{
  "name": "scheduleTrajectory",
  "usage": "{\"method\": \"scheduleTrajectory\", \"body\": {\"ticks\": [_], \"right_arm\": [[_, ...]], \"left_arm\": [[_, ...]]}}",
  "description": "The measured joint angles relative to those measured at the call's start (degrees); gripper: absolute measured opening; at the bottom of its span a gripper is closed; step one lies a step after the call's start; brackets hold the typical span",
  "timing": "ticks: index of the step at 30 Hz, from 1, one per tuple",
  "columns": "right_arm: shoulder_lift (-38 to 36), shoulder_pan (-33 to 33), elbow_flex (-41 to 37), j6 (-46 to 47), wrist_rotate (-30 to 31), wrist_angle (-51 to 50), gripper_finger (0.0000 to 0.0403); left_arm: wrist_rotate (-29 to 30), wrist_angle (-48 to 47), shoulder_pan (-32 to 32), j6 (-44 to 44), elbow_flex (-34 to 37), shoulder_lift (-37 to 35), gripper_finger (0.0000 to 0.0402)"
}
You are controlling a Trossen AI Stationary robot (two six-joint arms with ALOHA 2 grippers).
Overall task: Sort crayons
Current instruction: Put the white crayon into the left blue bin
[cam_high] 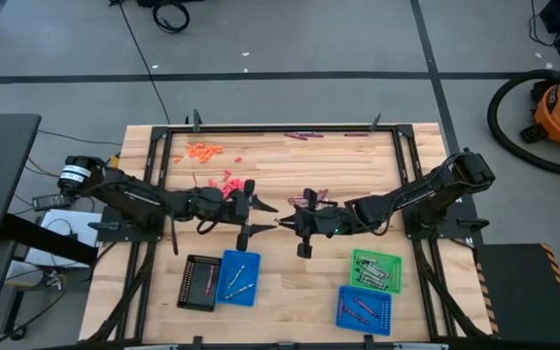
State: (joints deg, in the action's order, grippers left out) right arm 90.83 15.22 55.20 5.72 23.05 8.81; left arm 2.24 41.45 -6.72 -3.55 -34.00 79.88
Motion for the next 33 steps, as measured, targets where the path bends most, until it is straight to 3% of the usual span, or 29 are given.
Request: {"method": "scheduleTrajectory", "body": {"ticks": [12,23,28,33], "right_arm": [[0.0,0.42,0.0,-2.7,-0.17,3.29,0.003],[0.0,0.38,-0.02,-2.3,-0.19,3.48,0.0055],[0.0,0.47,-0.02,-0.48,-0.68,2.2,0.0079],[-0.28,1.06,-0.02,1.74,-2.4,-1.46,0.0112]], "left_arm": [[0.02,1.62,0.0,0.11,0.0,0.0,0.0158],[0.24,1.8,-0.02,0.17,0.0,0.0,0.0026],[-0.01,-0.35,0.01,1.9,-0.04,-0.2,0.0021],[-0.57,-8.04,-0.71,3.62,-0.16,-4.92,0.0024]]}}
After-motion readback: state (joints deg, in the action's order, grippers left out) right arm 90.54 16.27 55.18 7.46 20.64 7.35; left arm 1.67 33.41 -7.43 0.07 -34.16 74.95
